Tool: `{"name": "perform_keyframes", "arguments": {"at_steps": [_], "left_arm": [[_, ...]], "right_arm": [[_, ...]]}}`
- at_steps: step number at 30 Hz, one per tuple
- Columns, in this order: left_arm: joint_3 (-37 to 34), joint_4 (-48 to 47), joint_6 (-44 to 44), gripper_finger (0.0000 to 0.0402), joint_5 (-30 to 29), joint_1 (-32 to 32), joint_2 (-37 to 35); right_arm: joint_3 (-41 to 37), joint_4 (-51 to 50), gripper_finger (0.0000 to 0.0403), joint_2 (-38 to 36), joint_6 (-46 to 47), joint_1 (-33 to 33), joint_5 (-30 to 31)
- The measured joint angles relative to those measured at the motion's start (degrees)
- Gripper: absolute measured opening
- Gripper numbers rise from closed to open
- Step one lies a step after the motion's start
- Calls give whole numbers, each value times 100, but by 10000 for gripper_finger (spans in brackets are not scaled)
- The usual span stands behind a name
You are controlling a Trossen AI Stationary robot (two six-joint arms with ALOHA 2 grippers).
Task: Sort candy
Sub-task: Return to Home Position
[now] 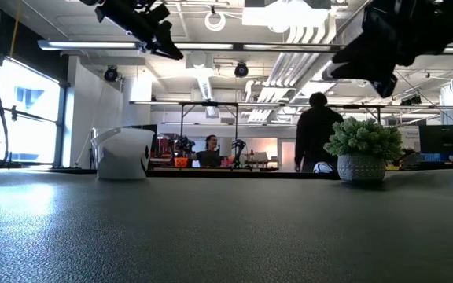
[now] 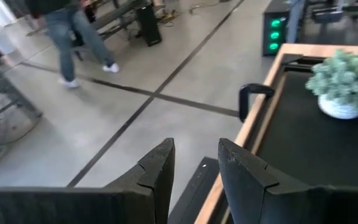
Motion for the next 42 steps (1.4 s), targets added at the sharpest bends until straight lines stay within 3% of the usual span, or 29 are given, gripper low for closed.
{"name": "perform_keyframes", "arguments": {"at_steps": [4, 9, 13, 19, 24, 32, 37, 42], "left_arm": [[0, 32, 43, 113, 319, 0, 0], [0, 29, -113, 113, 385, 0, 0], [0, 29, -424, 113, 385, 0, -7], [0, 46, -903, 113, 383, -84, -157], [0, 104, -1309, 113, 381, -255, -417], [0, 84, -1463, 113, 378, -602, -779], [0, 85, -1460, 113, 372, -773, -908], [0, 76, -1464, 113, 355, -869, -936]], "right_arm": [[1, -395, 125, 0, 127, 594, 1099], [-344, -110, 125, -2, 306, 1124, 1549], [-1114, 1482, 125, 0, 366, 1337, 1547], [-2102, 3920, 125, 1, -722, 1465, 1215], [-2051, 3987, 125, -39, -1099, 1462, 778], [-2057, 3487, 126, -28, -491, 1456, 764], [-2057, 3351, 126, -28, 432, 1449, 1551], [-2057, 3040, 126, -31, -209, 1458, 1721]]}}
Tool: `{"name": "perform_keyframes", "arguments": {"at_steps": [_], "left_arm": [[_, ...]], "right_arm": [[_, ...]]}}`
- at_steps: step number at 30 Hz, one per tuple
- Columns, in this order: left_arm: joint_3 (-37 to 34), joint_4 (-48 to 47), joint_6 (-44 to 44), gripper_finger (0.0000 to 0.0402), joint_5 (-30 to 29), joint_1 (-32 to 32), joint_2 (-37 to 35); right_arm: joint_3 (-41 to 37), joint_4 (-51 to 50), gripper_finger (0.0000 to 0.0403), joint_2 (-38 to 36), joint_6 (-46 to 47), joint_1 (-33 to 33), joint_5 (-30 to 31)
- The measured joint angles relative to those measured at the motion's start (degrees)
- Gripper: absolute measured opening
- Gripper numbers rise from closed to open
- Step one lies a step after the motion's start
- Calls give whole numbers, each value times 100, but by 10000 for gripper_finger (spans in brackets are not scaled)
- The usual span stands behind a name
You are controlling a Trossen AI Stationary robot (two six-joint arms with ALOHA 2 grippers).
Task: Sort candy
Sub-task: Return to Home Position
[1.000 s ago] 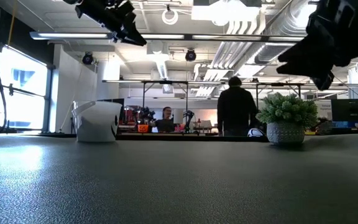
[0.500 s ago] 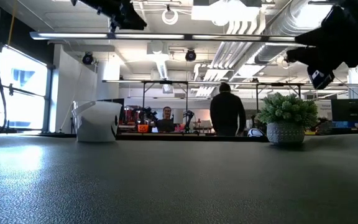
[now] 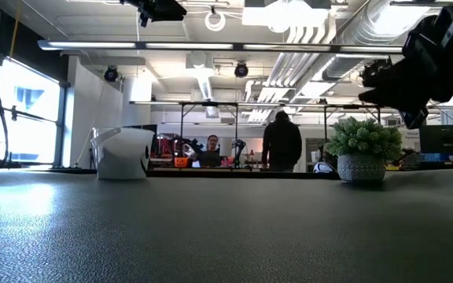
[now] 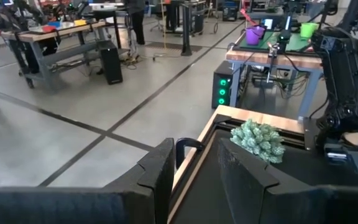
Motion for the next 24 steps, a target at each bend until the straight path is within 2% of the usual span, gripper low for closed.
{"name": "perform_keyframes", "arguments": {"at_steps": [7, 15, 24], "left_arm": [[0, -6, 0, 113, 0, -117, 2], [0, -2, 0, 113, 2, -147, 2], [0, 0, -376, 113, 2, -147, 2]], "right_arm": [[0, -345, 126, 0, 14, 24, 99], [0, -423, 126, 0, 58, 26, -337], [0, -491, 126, -83, 59, 26, -375]]}}
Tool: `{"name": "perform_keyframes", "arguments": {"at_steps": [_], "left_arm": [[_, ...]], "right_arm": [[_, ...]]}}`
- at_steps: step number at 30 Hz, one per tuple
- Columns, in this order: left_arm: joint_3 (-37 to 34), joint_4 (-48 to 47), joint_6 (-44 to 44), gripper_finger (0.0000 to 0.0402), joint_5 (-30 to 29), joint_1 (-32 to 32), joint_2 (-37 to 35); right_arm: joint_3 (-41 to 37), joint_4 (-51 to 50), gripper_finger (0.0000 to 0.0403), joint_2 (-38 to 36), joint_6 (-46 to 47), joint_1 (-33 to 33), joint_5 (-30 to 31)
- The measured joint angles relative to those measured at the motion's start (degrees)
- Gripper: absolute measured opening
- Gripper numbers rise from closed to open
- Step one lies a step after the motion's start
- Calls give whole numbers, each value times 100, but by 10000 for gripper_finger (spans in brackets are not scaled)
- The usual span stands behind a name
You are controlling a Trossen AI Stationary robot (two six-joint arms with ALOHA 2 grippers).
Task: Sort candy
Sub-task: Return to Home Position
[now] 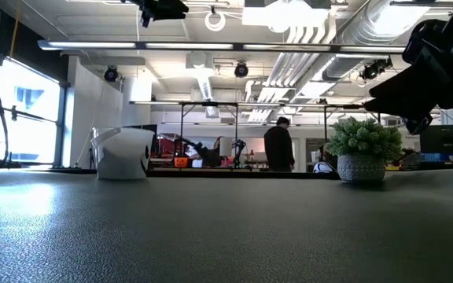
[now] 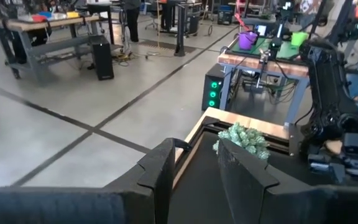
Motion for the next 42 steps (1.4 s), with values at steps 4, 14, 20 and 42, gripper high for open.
{"name": "perform_keyframes", "arguments": {"at_steps": [4, 14, 20, 42], "left_arm": [[0, -1, -265, 113, 0, 0, 0], [0, 1, -266, 113, 0, 0, 0], [0, 0, -268, 113, 1, 0, 0], [0, -45, -367, 113, 2, -272, 2]], "right_arm": [[2, -376, 126, -415, -1, -2, -1], [2, -1680, 126, -2101, -1, 0, 0], [2, -2024, 126, -2872, -1, -1, 2], [2, -2758, 126, -4566, 0, 0, 17]]}}
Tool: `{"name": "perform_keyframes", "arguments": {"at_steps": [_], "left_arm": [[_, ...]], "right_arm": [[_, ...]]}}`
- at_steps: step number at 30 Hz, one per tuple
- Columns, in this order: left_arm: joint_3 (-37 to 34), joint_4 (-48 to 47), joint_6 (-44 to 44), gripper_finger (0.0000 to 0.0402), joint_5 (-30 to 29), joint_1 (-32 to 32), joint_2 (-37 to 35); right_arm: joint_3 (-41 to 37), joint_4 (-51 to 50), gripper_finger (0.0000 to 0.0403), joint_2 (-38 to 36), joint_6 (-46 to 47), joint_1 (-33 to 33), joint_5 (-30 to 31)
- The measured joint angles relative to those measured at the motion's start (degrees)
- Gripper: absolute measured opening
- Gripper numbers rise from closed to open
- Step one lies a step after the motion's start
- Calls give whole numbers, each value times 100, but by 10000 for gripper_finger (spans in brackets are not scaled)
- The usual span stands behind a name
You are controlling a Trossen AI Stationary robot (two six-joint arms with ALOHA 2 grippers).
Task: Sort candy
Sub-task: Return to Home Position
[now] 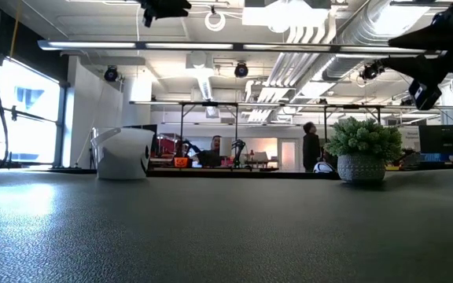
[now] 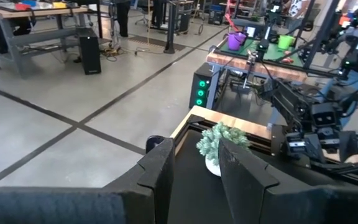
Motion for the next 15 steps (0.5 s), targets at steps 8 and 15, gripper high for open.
{"name": "perform_keyframes", "arguments": {"at_steps": [8, 15], "left_arm": [[0, 0, -57, 113, -1, -295, 0], [-337, 140, 36, 113, -11, -1082, 2]], "right_arm": [[0, -92, 126, 42, -1, 4, -2], [0, -107, 126, 42, -1, 4, -17]]}}
